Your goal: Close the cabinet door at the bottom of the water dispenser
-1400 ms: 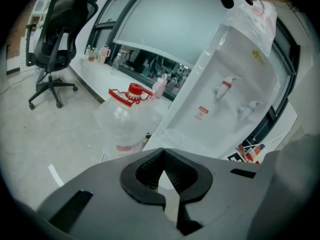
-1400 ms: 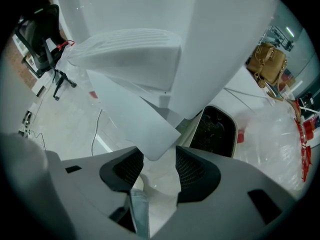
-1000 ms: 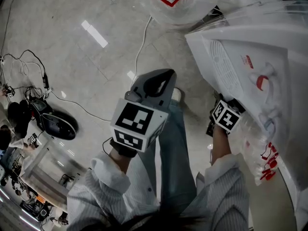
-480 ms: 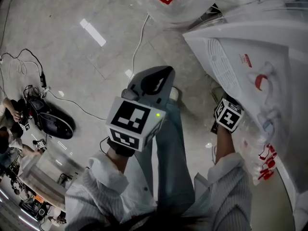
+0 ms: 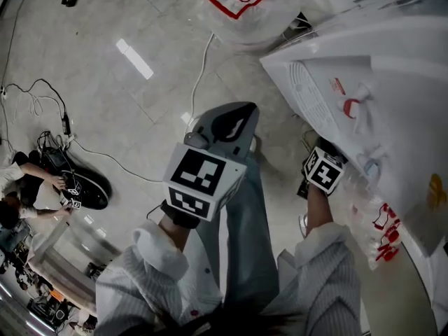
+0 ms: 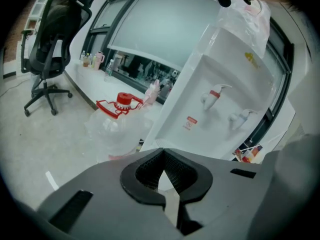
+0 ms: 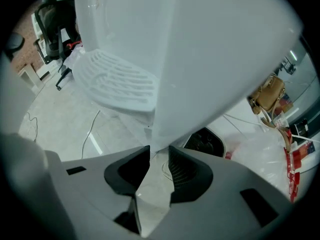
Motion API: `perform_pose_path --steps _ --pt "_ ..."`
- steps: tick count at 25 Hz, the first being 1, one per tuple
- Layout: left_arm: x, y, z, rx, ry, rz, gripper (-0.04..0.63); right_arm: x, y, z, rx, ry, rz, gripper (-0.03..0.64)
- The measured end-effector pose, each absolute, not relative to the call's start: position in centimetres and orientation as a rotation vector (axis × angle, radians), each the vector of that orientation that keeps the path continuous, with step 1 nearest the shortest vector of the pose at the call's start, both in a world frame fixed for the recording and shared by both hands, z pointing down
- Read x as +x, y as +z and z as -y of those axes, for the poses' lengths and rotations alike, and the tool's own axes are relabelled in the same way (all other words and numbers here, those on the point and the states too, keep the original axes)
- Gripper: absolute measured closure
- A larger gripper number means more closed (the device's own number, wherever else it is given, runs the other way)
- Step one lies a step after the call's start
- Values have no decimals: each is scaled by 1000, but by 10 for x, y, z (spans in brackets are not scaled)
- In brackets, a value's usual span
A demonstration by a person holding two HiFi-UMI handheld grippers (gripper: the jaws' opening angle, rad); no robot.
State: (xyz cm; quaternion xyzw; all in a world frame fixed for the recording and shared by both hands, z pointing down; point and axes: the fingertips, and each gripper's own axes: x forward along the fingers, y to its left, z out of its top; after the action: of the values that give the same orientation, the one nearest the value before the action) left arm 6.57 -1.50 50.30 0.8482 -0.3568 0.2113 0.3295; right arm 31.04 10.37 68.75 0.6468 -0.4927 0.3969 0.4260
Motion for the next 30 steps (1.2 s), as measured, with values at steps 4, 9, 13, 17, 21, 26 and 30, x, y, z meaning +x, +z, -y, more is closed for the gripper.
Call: perform_pose_path --steps 4,9,13,17,21,26,30 --pt "74 470 17 2283 549 887 584 296 655 -105 1653 984 1256 499" --pt "85 414 8 2354 555 801 584 270 591 -108 1720 982 1317 499" --pt "90 360 2 2433 552 721 584 242 521 -100 1822 999 1401 499" --pt "89 304 -2 2500 531 650 584 217 436 -91 1959 1039 1510 499" --pt "91 249 -14 2551 502 580 584 199 341 -83 2050 996 1662 499" --pt "103 177 -29 2671 453 440 584 175 219 -72 2159 825 1859 499" --pt "113 129 -48 2761 409 331 584 159 143 -80 2231 676 1967 508"
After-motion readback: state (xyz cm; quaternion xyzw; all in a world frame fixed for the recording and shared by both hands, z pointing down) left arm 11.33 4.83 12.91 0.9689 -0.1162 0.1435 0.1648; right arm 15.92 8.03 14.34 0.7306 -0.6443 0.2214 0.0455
